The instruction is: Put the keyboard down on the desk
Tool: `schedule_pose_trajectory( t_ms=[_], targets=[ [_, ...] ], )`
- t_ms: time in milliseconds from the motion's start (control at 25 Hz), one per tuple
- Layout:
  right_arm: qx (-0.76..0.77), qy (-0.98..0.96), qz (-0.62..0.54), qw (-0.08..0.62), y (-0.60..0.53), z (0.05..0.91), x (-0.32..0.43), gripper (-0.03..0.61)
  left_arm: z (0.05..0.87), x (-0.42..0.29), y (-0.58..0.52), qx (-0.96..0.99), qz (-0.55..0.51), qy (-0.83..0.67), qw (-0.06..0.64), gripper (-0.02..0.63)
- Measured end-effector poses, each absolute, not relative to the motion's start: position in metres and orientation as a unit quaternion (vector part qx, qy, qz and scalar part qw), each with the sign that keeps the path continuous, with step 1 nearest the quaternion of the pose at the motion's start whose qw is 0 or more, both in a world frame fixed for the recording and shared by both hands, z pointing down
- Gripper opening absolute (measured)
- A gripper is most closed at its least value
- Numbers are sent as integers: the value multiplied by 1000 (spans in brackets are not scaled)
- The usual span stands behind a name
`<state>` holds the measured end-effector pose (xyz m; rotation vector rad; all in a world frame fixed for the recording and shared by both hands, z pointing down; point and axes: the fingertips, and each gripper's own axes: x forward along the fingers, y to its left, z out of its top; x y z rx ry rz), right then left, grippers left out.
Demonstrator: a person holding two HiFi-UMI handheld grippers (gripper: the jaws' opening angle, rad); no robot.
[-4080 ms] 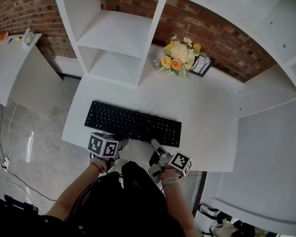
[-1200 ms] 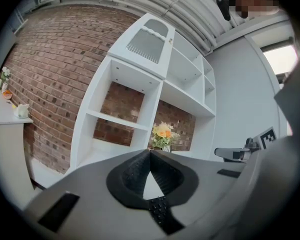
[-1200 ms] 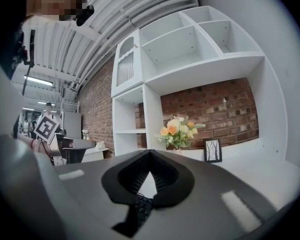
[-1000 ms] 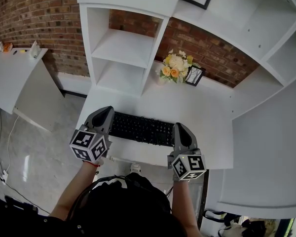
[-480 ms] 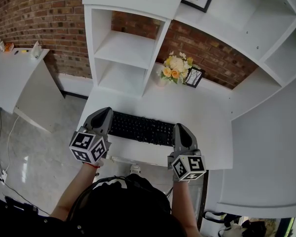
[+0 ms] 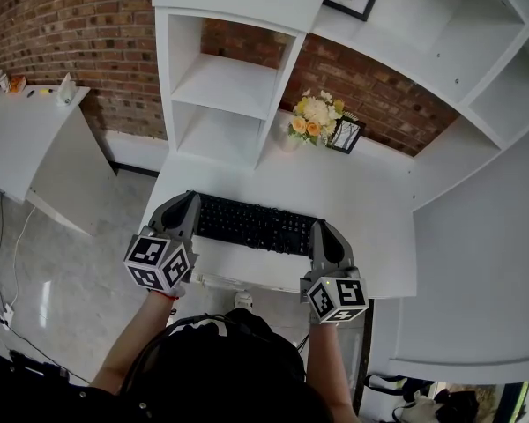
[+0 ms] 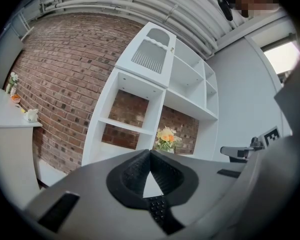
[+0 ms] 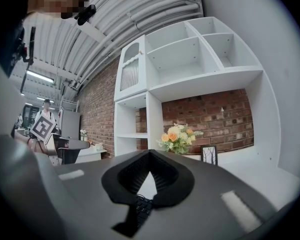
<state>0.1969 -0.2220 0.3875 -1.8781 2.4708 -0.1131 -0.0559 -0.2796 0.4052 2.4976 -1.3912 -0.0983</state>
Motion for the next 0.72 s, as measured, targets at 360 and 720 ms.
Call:
schedule_pose_trajectory(
  t_ms=[360,720],
  targets=[
    [-609,792,-30,19,-206,385,192,2,403,-61,-266,865,-36,-482,133,-8],
    [-610,792,-25,17,-191,383,180,2,397,-72,-254,864,-40,-485,127,-8]
  ],
)
